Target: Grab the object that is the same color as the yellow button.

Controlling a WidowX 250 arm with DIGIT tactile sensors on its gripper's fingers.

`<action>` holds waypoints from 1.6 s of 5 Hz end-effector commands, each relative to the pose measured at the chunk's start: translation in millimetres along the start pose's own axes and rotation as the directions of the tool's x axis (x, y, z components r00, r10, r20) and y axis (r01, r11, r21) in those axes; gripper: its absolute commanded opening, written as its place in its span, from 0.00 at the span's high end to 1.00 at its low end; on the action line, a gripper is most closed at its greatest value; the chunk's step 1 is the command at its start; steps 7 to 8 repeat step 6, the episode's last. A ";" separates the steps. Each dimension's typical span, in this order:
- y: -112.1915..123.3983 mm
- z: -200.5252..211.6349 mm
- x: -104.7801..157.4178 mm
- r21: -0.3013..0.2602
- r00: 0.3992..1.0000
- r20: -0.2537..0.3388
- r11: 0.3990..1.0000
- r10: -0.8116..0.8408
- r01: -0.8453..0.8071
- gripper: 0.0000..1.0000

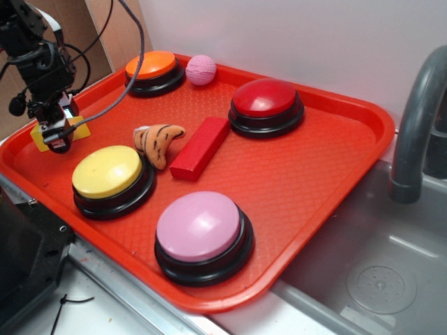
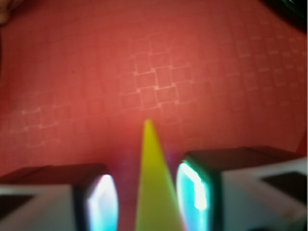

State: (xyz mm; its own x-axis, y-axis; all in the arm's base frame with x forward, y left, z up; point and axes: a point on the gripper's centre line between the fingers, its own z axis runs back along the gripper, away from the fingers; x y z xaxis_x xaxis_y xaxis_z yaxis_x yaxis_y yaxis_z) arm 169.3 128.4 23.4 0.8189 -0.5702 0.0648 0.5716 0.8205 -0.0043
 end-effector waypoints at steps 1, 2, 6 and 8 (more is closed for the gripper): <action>6.3 6.4 18.3 0.057 0.998 -0.050 0.998 0.032 -0.029 1.00; 3.6 49.7 32.1 0.050 0.990 0.031 0.989 0.138 -0.139 1.00; -3.4 169.8 120.1 -0.008 0.777 0.038 0.778 0.628 -0.628 1.00; -3.4 169.8 120.1 -0.008 0.777 0.038 0.778 0.628 -0.628 1.00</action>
